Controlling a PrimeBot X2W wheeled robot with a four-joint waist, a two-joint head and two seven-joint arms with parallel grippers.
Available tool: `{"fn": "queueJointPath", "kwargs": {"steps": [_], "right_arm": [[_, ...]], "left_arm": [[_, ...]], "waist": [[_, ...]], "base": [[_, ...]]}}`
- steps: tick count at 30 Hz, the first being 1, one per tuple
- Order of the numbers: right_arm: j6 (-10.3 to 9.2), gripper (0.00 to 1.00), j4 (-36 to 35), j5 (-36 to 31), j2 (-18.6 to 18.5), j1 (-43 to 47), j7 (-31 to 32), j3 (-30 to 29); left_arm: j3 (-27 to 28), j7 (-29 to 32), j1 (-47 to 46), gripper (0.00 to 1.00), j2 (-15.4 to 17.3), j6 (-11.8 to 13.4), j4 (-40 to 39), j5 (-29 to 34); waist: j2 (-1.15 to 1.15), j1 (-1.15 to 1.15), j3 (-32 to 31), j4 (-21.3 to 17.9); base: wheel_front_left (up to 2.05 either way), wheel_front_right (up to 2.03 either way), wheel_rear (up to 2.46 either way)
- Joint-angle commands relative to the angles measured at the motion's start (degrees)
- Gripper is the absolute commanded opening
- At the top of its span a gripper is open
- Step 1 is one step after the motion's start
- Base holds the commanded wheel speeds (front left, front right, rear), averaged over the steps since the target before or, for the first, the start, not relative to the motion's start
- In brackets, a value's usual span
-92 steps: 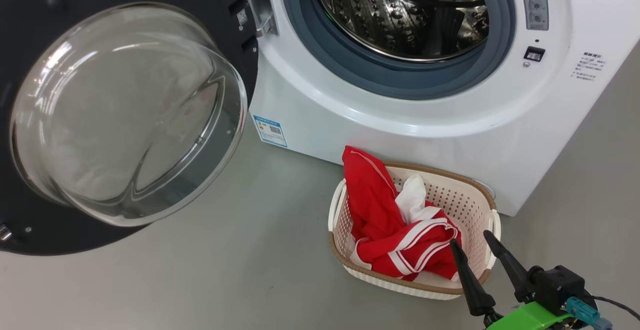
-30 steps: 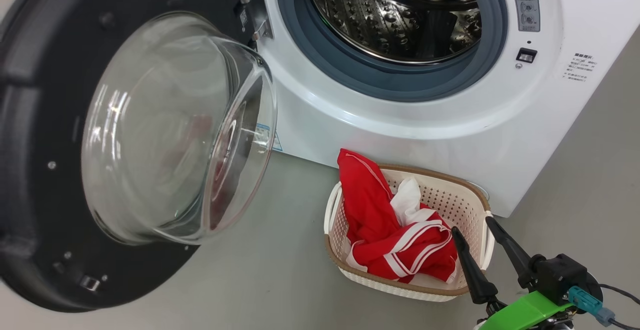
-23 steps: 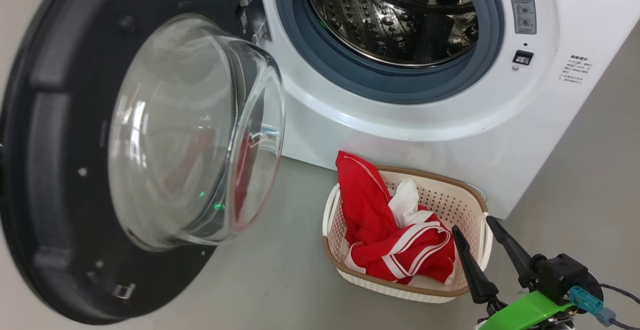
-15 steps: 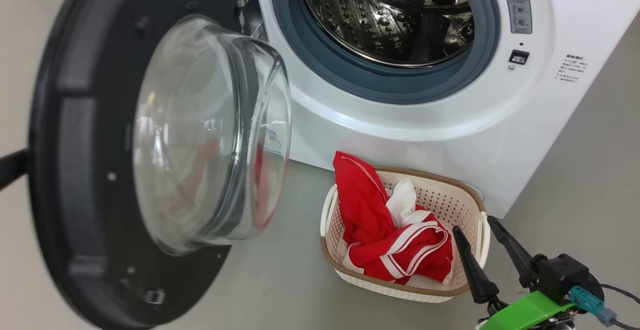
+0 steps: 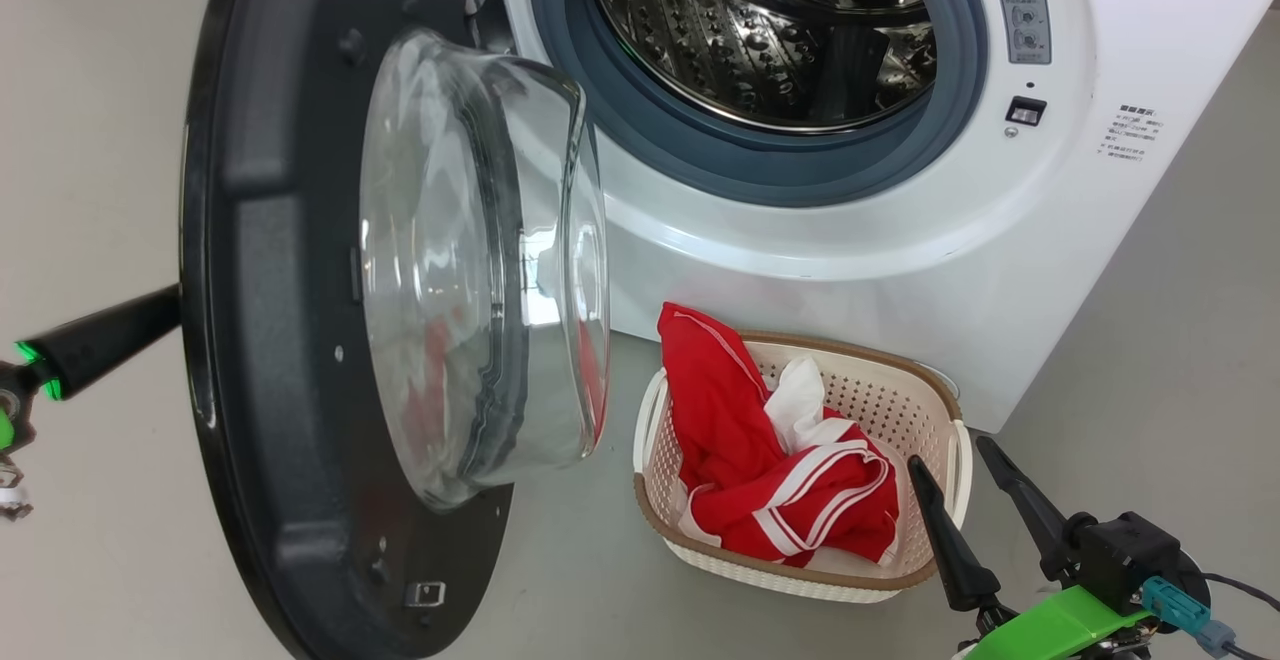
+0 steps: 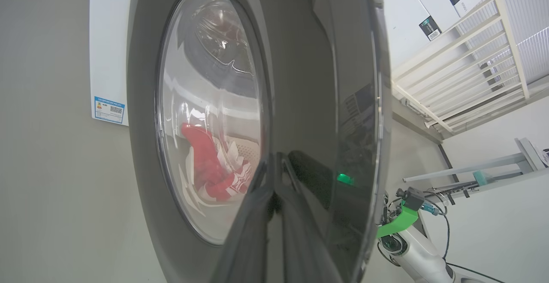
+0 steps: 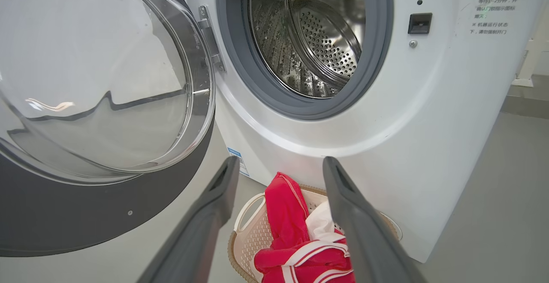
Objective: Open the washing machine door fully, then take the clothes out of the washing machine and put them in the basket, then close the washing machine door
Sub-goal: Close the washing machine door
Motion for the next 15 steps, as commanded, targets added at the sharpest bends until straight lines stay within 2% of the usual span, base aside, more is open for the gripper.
{"fn": "queueJointPath", "kwargs": {"steps": [1,9,14,15], "right_arm": [[0.37,1.0,-1.5,0.4,-0.2,-0.7,-0.4,1.1],[0.37,1.0,-1.5,0.3,0.2,-0.7,-0.4,1.3],[0.37,1.0,-1.2,0.7,0.7,-0.5,-0.4,2.5],[0.37,1.0,-1.2,0.8,0.7,-0.4,-0.4,2.7]], "left_arm": [[2.3,-0.7,-1.8,0.0,2.4,-0.4,-1.8,0.6],[2.2,-5.6,-0.4,0.0,1.5,-0.4,0.9,3.3],[1.4,-10.7,2.4,0.0,0.4,-0.4,2.7,4.6],[1.3,-11.6,3.0,0.03,0.3,-0.4,3.0,4.8]], "waist": [[0.0,0.0,0.0,-0.1],[0.0,0.0,-0.4,0.1],[0.0,0.0,-1.6,0.4],[0.0,0.0,-1.9,0.5]], "base": [[0.0,0.0,0.0],[0.0,0.0,0.0],[0.0,0.0,0.0],[0.0,0.0,0.0]]}}
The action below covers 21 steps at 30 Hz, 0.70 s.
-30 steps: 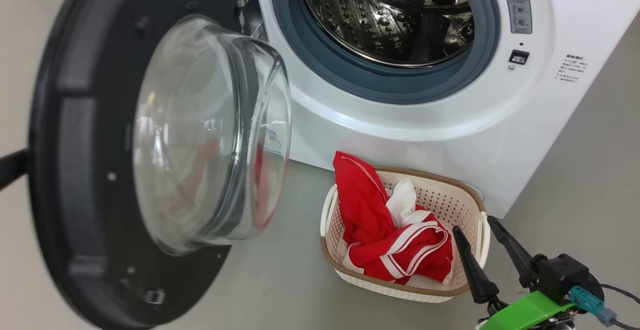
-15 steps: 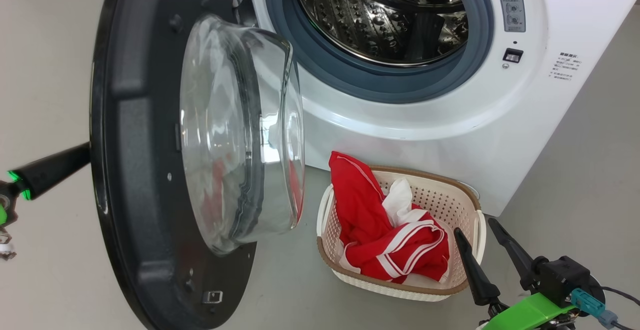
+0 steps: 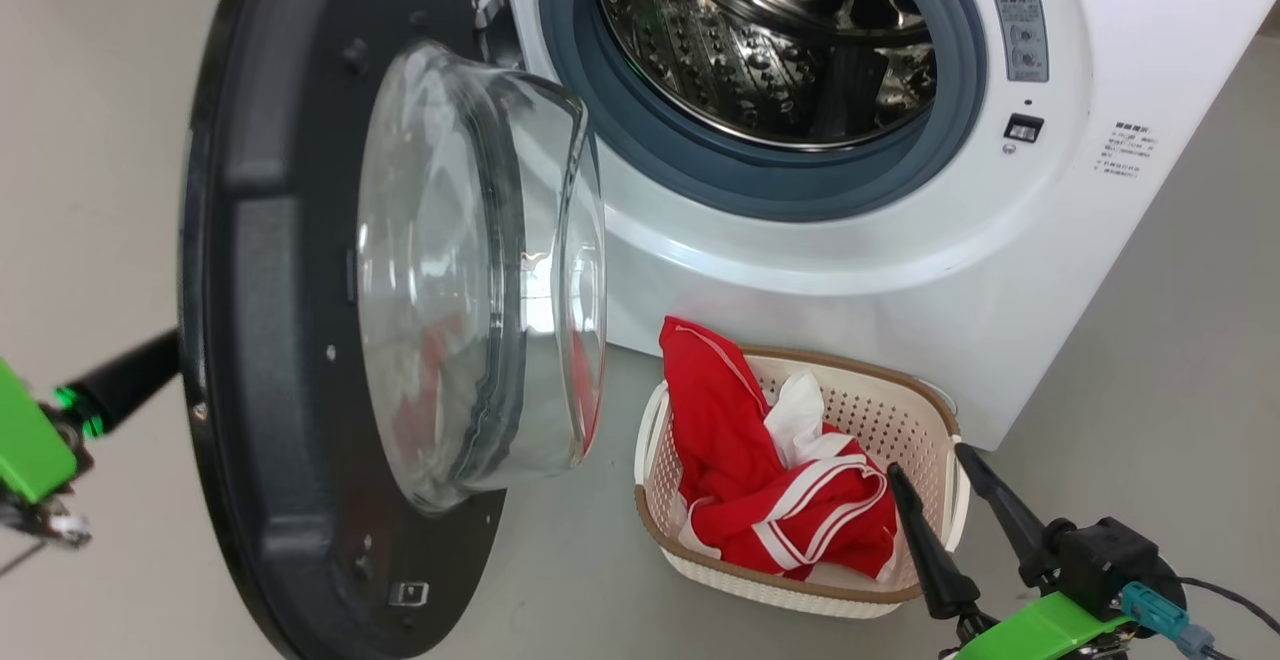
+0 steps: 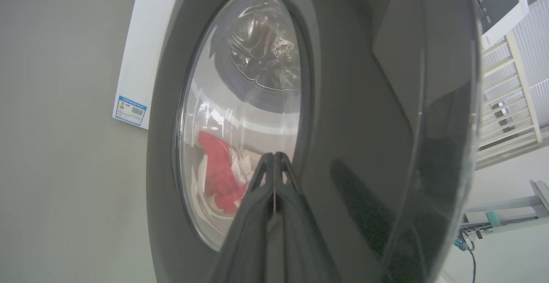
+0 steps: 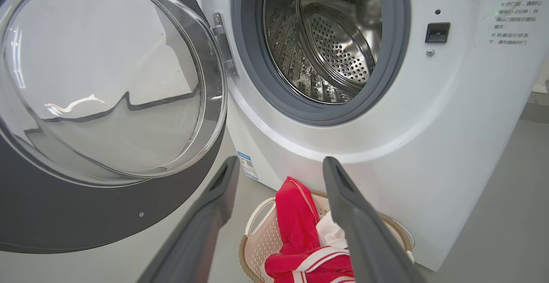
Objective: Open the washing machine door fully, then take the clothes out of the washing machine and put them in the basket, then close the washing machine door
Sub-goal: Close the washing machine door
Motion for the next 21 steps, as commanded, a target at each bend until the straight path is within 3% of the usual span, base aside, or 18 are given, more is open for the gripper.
{"fn": "queueJointPath", "kwargs": {"steps": [1,2,8,9,10,12,21], "right_arm": [[0.37,1.0,-1.2,0.7,-0.1,-0.3,-0.4,1.7],[0.37,1.0,-1.1,0.8,0.0,-0.2,-0.4,2.0],[0.37,1.0,-0.9,1.3,0.3,0.4,-0.4,3.0],[0.37,1.0,-0.8,1.3,0.4,0.5,-0.4,3.1],[0.37,1.0,-0.8,1.4,0.5,0.5,-0.4,3.2],[0.37,1.0,-0.8,1.5,0.6,0.6,-0.4,3.4],[0.37,1.0,-0.5,1.9,0.9,0.2,-0.4,4.1]], "left_arm": [[2.5,-1.3,0.0,0.05,2.8,-0.4,-0.4,0.9],[2.4,-2.0,0.7,0.08,2.7,-0.4,-0.3,0.9],[2.0,-6.7,5.1,0.49,1.7,-0.4,1.1,0.7],[1.9,-7.4,5.9,0.61,1.5,-0.4,1.2,0.6],[2.0,-8.4,6.6,0.82,1.3,-0.4,1.5,0.6],[1.8,-10.0,8.3,0.97,1.0,-0.4,2.0,0.6],[1.5,-18.3,15.3,1.0,-1.0,-0.4,3.9,0.5]], "waist": [[0.0,0.0,-0.8,0.1],[0.0,0.0,-1.0,0.2],[0.0,0.0,-2.5,0.5],[0.0,0.0,-2.7,0.6],[0.0,0.0,-2.8,0.6],[0.0,0.0,-3.2,0.6],[0.0,0.0,-3.5,0.6]], "base": [[0.0,0.0,0.0],[0.0,0.0,0.0],[0.0,0.0,0.0],[0.0,0.0,0.0],[0.0,0.0,0.0],[0.0,0.0,0.0],[0.0,0.0,0.0]]}}
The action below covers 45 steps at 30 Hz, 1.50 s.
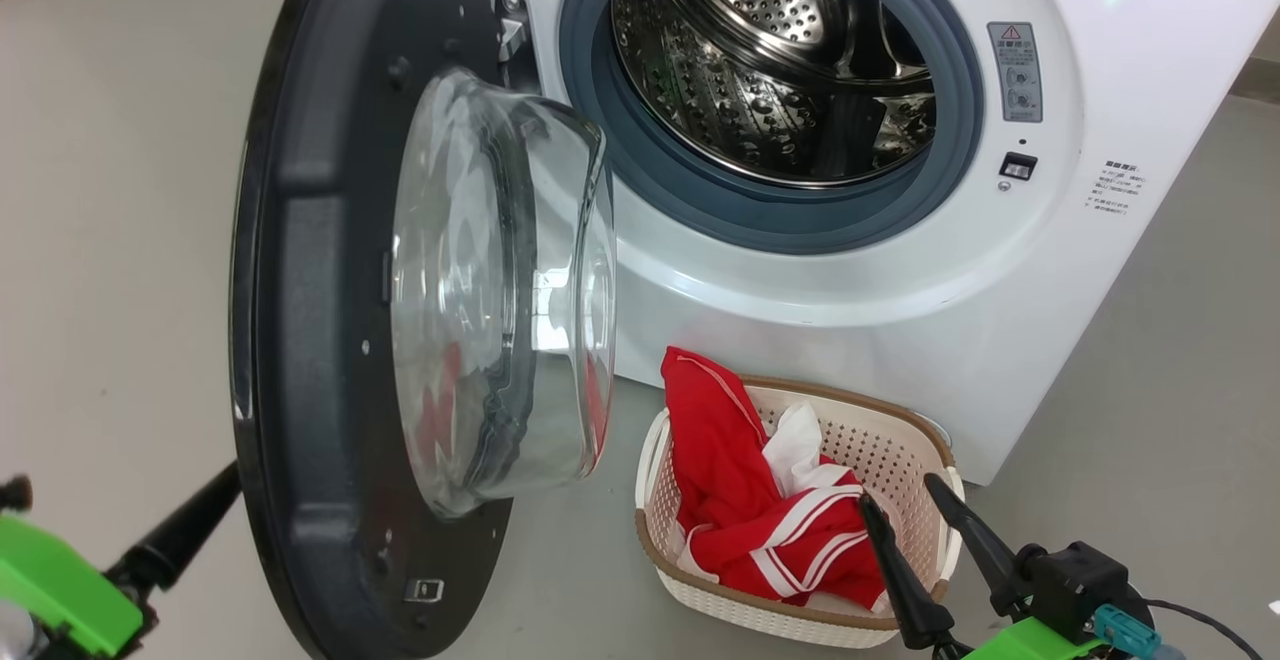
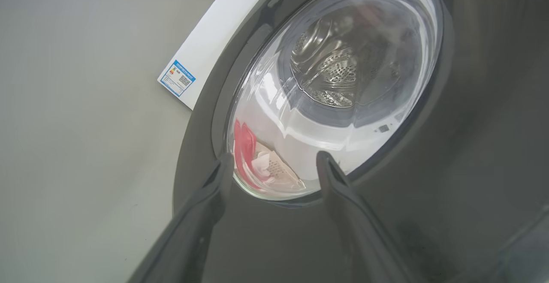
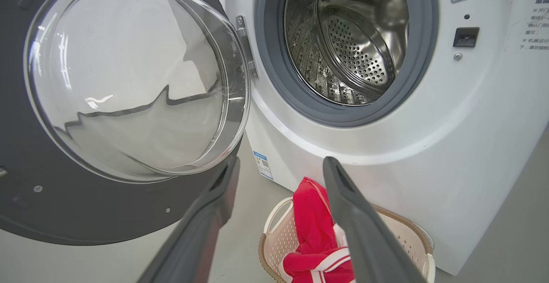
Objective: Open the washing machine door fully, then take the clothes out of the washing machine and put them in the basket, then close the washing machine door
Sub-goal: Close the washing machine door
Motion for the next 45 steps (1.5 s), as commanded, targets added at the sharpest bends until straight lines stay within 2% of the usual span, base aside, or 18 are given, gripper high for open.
{"fn": "queueJointPath", "kwargs": {"steps": [1,11,14,28,34,39,45], "right_arm": [[0.37,1.0,-1.1,0.4,-0.1,-1.3,-0.4,1.6],[0.37,1.0,-0.5,0.7,-0.2,-2.3,-0.4,2.2],[0.37,1.0,-0.3,0.8,-0.3,-2.4,-0.4,2.2],[0.37,1.0,-0.2,0.8,-0.3,-2.3,-0.4,1.6],[0.37,1.0,-0.1,0.8,-0.1,-2.5,-0.4,1.5],[0.37,1.0,-0.3,0.8,0.2,-3.1,-0.4,1.4],[0.37,1.0,-0.4,0.9,0.5,-4.2,-0.4,1.4]], "left_arm": [[2.7,-1.7,-0.7,1.0,2.1,-0.4,-0.4,0.0],[1.7,-11.1,3.9,1.0,-0.5,-0.4,1.0,0.5],[-0.1,-15.2,4.9,1.0,-0.1,-0.4,1.8,3.6],[-8.0,-33.7,6.2,1.0,-1.1,-0.4,6.3,8.8],[-10.1,-37.4,5.6,1.0,-2.0,-0.4,8.9,12.9],[-3.5,-37.6,6.1,1.0,-5.3,-0.4,9.2,23.3],[7.5,-37.7,8.3,1.0,-12.5,-0.4,6.6,38.6]], "waist": [[0.0,0.0,0.1,0.1],[0.0,0.0,0.3,0.1],[0.0,0.0,0.3,0.0],[0.0,0.0,0.5,0.0],[0.0,0.0,0.5,0.1],[0.0,0.0,0.5,0.3],[0.0,0.0,0.7,0.4]], "base": [[0.0,0.0,0.0],[0.0,0.0,0.0],[0.0,0.0,0.0],[0.0,0.0,0.0],[0.0,0.0,0.0],[0.0,0.0,0.0],[0.0,0.0,0.0]]}}
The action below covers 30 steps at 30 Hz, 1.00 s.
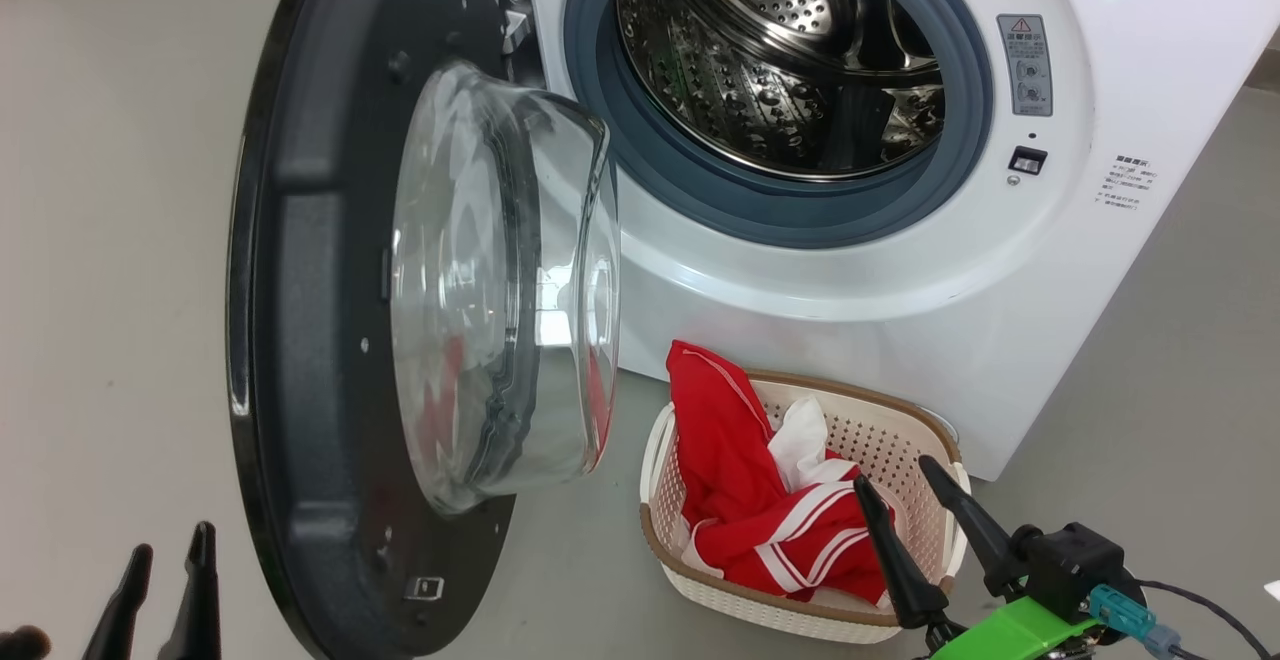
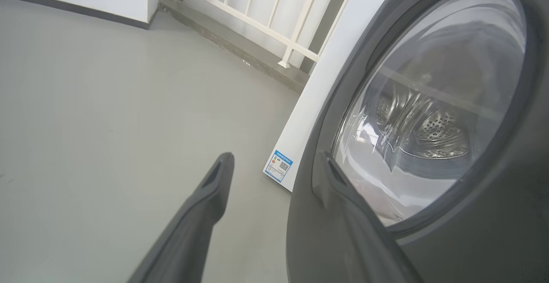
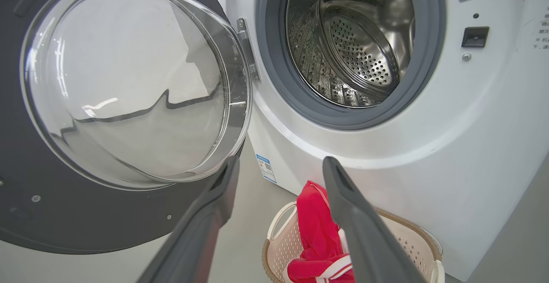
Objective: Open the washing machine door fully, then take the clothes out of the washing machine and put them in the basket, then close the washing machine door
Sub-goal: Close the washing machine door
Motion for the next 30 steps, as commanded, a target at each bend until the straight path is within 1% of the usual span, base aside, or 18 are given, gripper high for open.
{"fn": "queueJointPath", "kwargs": {"steps": [1,8,11,15,21,23,30], "right_arm": [[0.37,1.0,-1.5,0.4,0.1,-2.6,-0.4,1.1],[0.37,1.0,-1.8,0.6,0.3,-2.8,-0.4,0.7],[0.37,1.0,-1.9,0.6,0.4,-2.7,-0.4,0.7],[0.37,1.0,-1.9,0.7,0.5,-2.6,-0.4,0.6],[0.37,1.0,-2.1,0.6,0.5,-2.3,-0.4,0.5],[0.37,1.0,-2.2,0.6,0.5,-1.8,-0.4,0.3],[0.37,1.0,-1.9,0.6,0.6,-1.0,-0.4,0.1]], "left_arm": [[4.2,-0.7,-0.4,1.0,0.2,-0.3,-1.7,3.0],[9.8,-0.7,2.1,1.0,-5.3,-0.3,-6.6,18.1],[12.6,-0.7,2.8,1.0,-7.4,-0.3,-9.1,23.8],[15.0,-0.7,3.7,1.0,-10.0,-0.3,-12.1,30.6],[18.3,-0.7,4.3,1.0,-12.7,-0.3,-15.0,35.9],[18.2,-0.7,5.3,1.0,-13.4,-0.3,-15.0,37.4],[18.8,-0.7,6.2,1.0,-14.1,-0.3,-14.4,37.7]], "waist": [[0.0,0.0,0.0,0.0],[0.0,0.0,-0.4,-0.1],[0.0,0.0,-0.6,-0.1],[0.0,0.0,-0.8,-0.2],[0.0,0.0,-1.0,-0.2],[0.0,0.0,-1.2,-0.3],[0.0,0.0,-1.6,-0.4]], "base": [[0.0,0.0,0.0],[0.0,0.0,0.0],[0.0,0.0,0.0],[0.0,0.0,0.0],[0.0,0.0,0.0],[0.0,0.0,0.0],[0.0,0.0,0.0]]}}
